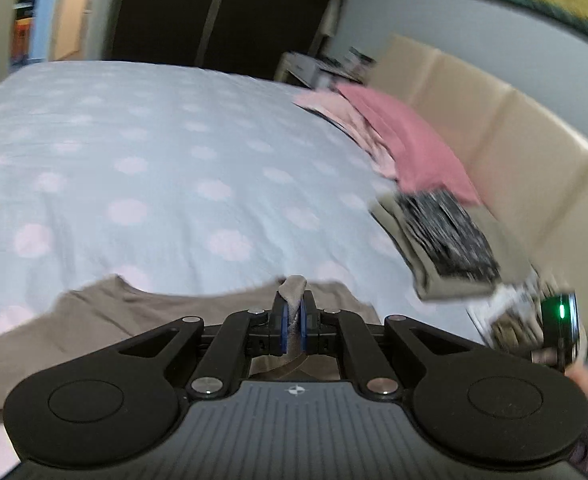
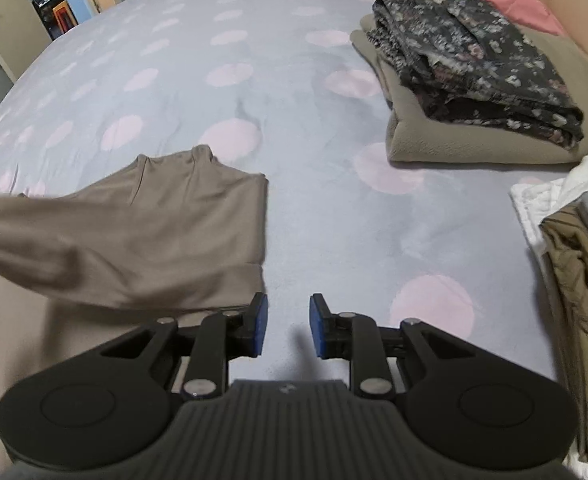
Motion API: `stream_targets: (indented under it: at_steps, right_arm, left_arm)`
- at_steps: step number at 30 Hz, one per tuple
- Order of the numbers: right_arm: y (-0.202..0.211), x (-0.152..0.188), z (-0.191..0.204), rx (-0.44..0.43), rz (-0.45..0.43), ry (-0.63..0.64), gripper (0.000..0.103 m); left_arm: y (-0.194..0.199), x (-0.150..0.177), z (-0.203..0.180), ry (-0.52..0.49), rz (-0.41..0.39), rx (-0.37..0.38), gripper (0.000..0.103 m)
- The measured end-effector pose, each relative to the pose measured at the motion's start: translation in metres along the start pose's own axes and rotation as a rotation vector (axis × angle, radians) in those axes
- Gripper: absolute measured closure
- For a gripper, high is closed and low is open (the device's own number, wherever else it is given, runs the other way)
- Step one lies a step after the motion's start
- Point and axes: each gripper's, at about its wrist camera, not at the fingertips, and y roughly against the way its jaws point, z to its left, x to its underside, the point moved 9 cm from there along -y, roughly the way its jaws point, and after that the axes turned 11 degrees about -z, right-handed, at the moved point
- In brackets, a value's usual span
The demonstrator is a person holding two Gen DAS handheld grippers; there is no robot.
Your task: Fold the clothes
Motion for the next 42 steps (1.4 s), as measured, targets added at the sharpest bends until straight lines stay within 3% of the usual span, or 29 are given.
stream_targets:
  at_steps: [6,15,26,31,35,39,40,42]
  right_arm:
    - [-0.017,0.005,-0.001,-0.032,0.020,-0.012,0.077]
    - [-0.037,0.009,0.031,-0.131,0.062,-0.035,0.077]
    - [-0.066,-0.064,0.037,-0.144,-0.012,-0.181,0.077]
    - [-0.091,-0.091,0.048,-0.139,-0.029,-0.162,0.077]
    - [-0.118,-0.098,0.048,-0.110,-0.011,-0.189,0.077]
    - [-0.139,-0.094,0.049,-0.138,0.050,-0.263,0.077]
    - [-0.142,-0.092,0.050,-0.139,0.063,-0.262,0.078]
    - [-0.145,-0.093,0.048,-0.122,0.063,-0.262,0.101]
  left_arm:
    - [0.001,-0.001,0.060,0.024,0.025,-0.143,0.099]
    - [-0.030,0.046,0.128,0.090,0.164,-0.271,0.099]
    - [-0.036,0.064,0.155,0.108,0.218,-0.309,0.099]
    - [-0.039,0.071,0.162,0.126,0.225,-0.307,0.099]
    - [-0.045,0.074,0.164,0.132,0.225,-0.288,0.099]
    - [-0.051,0.074,0.167,0.154,0.215,-0.284,0.099]
    - [-0.052,0.074,0.168,0.158,0.211,-0.283,0.099]
    - [-0.051,0.070,0.170,0.155,0.190,-0.290,0.099]
